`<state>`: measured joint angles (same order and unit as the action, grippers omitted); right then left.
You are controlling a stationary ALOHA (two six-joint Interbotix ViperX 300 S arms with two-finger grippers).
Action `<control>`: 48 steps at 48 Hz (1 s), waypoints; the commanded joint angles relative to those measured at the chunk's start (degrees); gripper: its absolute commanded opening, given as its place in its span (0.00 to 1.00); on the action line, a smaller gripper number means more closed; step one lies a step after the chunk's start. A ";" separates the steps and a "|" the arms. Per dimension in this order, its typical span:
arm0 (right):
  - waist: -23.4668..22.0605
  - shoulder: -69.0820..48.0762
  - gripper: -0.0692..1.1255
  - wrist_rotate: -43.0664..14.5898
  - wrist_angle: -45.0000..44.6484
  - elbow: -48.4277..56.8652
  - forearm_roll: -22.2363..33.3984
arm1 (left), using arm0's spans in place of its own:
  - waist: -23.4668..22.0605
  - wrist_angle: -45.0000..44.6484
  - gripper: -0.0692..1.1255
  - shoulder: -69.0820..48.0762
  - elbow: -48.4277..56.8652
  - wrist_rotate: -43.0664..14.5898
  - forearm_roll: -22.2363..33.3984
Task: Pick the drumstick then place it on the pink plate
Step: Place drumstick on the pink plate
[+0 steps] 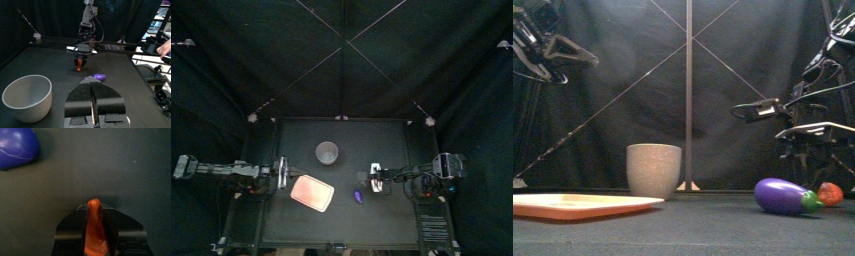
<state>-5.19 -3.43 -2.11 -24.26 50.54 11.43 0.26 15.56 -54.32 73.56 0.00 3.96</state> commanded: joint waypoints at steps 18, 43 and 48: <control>2.02 -1.93 0.46 -0.35 0.09 -7.47 -1.76 | 0.26 0.53 0.09 0.26 -0.79 0.09 0.09; 8.96 13.36 0.47 -0.44 13.45 -31.64 -2.46 | 1.67 0.53 0.09 0.26 -0.70 0.09 0.09; 9.67 18.46 0.47 -0.44 14.59 -36.47 -2.81 | 1.93 0.53 0.09 0.26 -0.70 0.00 0.09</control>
<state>4.31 14.06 -2.37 -10.81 18.28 8.96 1.85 15.56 -54.32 73.56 0.09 3.96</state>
